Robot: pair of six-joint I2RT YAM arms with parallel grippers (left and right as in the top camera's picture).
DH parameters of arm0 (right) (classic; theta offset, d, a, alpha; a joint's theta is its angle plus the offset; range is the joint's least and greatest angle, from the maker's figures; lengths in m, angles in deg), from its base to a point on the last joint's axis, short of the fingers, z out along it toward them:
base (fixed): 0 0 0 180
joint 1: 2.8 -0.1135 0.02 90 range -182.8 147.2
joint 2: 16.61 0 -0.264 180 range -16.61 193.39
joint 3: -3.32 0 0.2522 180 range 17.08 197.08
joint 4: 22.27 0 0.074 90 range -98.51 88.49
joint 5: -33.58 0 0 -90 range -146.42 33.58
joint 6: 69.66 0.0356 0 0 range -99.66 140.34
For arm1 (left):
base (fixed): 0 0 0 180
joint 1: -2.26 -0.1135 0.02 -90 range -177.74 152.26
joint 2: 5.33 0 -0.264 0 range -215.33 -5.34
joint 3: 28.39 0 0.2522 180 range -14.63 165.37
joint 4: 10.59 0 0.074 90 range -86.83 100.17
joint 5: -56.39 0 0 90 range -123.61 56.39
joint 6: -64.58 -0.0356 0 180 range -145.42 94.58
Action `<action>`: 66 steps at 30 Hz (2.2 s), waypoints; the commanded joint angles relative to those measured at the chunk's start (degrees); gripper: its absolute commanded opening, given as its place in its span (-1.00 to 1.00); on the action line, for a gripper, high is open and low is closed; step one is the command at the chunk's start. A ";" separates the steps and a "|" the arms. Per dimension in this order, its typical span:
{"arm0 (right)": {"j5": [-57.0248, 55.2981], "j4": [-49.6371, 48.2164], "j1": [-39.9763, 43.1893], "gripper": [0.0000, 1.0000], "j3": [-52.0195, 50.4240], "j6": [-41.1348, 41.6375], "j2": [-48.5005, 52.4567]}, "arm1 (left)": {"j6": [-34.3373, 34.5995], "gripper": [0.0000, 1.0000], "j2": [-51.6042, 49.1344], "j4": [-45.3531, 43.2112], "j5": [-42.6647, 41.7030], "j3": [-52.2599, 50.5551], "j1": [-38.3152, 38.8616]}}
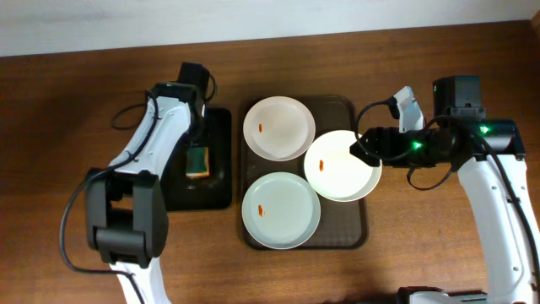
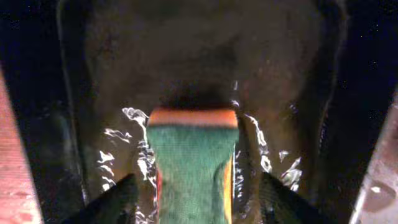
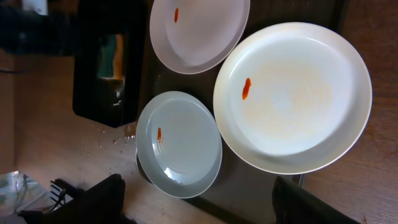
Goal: Clean dirty plates on tray and stack at the side
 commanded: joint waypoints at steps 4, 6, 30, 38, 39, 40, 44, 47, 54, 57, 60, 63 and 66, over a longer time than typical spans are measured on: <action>0.92 0.04 -0.37 0.54 1.03 -0.72 -0.17 | 2.34 0.12 1.79 -0.94 -1.70 -6.23 -0.11; 0.90 0.04 -0.37 0.54 1.03 -0.72 -0.17 | 2.34 -0.10 1.79 -7.06 -2.34 -12.68 0.26; -26.36 -6.38 -0.26 -0.12 1.03 9.25 29.40 | 5.44 -1.00 8.39 -9.86 -19.74 1.77 13.86; -26.29 -10.25 -0.26 -0.82 -1.64 10.29 30.38 | 13.33 -1.00 3.74 -19.28 -23.61 1.75 23.26; -26.32 -10.27 -0.26 -0.85 -1.79 10.32 30.38 | 14.71 -1.00 2.80 -20.09 -24.35 1.75 24.26; -26.34 -10.27 -0.26 -0.88 -1.79 10.60 30.38 | 15.61 -1.00 1.88 -20.68 -25.07 1.75 25.11; -26.34 -9.79 -0.26 -0.92 -1.79 14.67 30.38 | 19.19 -1.00 -1.42 -22.75 -28.87 1.75 27.26; -26.34 -8.94 -0.31 -0.92 -1.79 14.78 30.36 | 20.83 -1.00 -3.37 -24.48 -30.21 1.75 27.93; -26.32 -7.91 -0.31 -0.92 -1.77 14.75 30.36 | 15.50 -1.00 -9.05 -29.92 -27.63 1.75 30.67; -26.34 -7.17 -0.31 -0.91 -1.77 14.71 30.36 | 11.30 -1.00 -11.28 -29.31 -19.28 1.77 30.58; -26.34 -6.84 -0.31 -0.91 -1.77 14.71 30.34 | 9.11 -1.00 -11.56 -26.14 -5.49 1.77 30.62; -26.34 -6.14 -0.31 -0.92 -1.77 14.69 30.34 | 8.94 -1.00 -11.56 -25.83 -0.59 1.77 30.62; -26.36 -5.55 -0.31 -0.92 -1.77 14.53 30.25 | 6.29 -1.00 -11.56 -26.03 5.16 1.77 30.62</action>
